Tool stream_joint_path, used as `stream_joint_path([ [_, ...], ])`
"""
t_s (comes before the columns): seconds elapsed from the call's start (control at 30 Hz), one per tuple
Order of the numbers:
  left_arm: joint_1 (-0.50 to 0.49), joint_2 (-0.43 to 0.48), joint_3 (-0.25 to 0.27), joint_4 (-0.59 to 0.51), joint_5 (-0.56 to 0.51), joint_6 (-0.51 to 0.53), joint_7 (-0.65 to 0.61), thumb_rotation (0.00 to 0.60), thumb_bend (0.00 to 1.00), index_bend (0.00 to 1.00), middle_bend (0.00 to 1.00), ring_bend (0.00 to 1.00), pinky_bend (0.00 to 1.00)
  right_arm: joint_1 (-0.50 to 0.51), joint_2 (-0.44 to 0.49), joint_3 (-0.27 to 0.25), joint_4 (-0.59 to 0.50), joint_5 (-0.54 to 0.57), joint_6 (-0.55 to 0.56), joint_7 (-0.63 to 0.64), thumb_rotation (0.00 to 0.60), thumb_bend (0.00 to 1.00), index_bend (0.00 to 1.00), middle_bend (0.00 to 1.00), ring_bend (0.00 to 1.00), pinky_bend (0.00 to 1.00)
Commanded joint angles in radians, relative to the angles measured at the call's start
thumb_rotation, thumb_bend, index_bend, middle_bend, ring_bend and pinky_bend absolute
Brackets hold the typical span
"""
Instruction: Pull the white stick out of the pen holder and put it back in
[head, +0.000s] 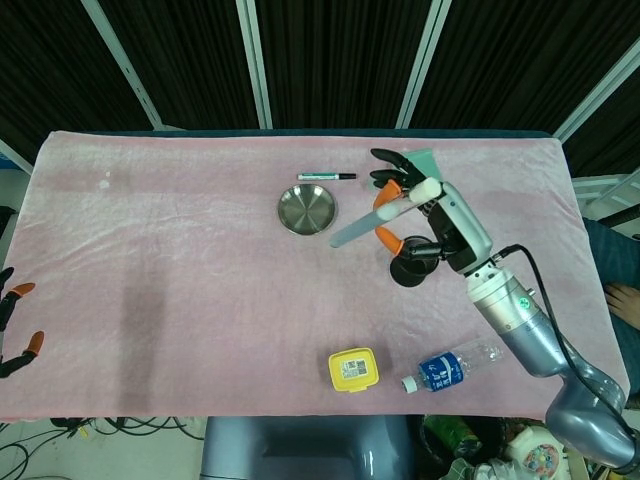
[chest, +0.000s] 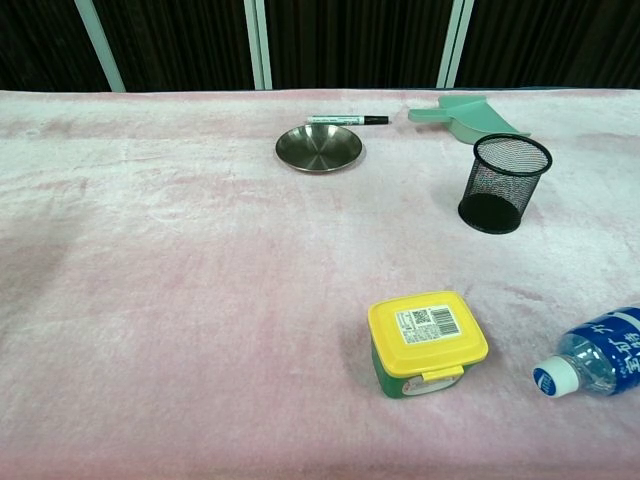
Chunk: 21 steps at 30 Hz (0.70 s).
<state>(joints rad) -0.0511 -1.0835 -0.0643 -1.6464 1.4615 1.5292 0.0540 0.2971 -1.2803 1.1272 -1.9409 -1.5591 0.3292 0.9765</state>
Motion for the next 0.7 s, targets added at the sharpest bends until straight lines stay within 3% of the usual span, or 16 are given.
stream_joint_path([
  [0.03, -0.001, 0.0, 0.0, 0.0, -0.001, -0.002, 0.001, 0.6, 0.34, 0.19, 0.02, 0.01, 0.0, 0.055, 0.024, -0.184, 0.135, -0.112, 0.068, -0.351, 0.6, 0.34, 0.68, 0.09, 0.17, 0.16],
  [0.17, -0.002, -0.001, -0.001, 0.0, -0.002, -0.003, 0.003, 0.6, 0.34, 0.19, 0.02, 0.01, 0.0, 0.092, -0.005, -0.263, 0.191, -0.076, 0.118, -0.652, 0.6, 0.34, 0.68, 0.09, 0.17, 0.16],
  [0.33, -0.002, 0.0, -0.002, -0.001, -0.003, -0.003, 0.001, 0.6, 0.34, 0.19, 0.02, 0.01, 0.0, 0.129, -0.041, -0.333, 0.206, 0.057, 0.189, -0.949, 0.6, 0.34, 0.68, 0.09, 0.17, 0.16],
  [0.53, -0.001, 0.002, -0.001, 0.0, -0.002, -0.002, -0.002, 0.6, 0.34, 0.19, 0.02, 0.01, 0.0, 0.178, -0.044, -0.394, 0.179, 0.267, 0.271, -1.097, 0.6, 0.34, 0.68, 0.09, 0.17, 0.16],
  [0.7, 0.0, 0.003, 0.001, 0.0, 0.001, -0.001, -0.004, 0.6, 0.34, 0.19, 0.02, 0.01, 0.0, 0.216, -0.034, -0.424, 0.191, 0.38, 0.293, -1.107, 0.6, 0.34, 0.68, 0.09, 0.17, 0.16],
])
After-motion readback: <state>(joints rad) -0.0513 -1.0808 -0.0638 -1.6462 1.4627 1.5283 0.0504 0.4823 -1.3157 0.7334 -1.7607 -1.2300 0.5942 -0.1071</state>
